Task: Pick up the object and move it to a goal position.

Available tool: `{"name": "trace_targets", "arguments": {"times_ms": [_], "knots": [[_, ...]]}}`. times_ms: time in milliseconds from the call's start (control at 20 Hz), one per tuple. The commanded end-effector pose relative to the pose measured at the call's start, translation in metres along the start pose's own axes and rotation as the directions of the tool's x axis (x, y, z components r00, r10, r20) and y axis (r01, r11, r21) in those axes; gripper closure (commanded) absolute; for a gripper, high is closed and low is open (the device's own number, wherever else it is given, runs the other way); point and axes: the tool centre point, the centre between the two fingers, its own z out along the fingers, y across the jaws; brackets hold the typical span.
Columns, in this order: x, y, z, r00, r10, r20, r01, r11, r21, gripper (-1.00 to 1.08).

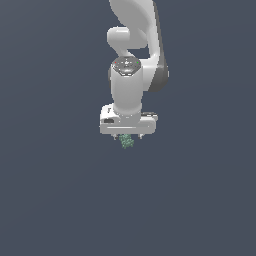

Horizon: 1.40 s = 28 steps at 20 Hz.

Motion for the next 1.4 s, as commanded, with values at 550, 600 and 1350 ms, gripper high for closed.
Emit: {"name": "trace_targets", "arguments": {"times_ms": [550, 600, 1350], "knots": [[-0.004, 0.025, -0.002, 1.000, -0.006, 0.013, 0.006, 1.000, -0.011, -0.92], [-0.004, 0.025, -0.002, 1.000, -0.006, 0.013, 0.006, 1.000, -0.011, -0.92], [-0.025, 0.019, 0.026, 0.994, -0.104, 0.020, 0.105, 0.994, -0.010, -0.92]]}}
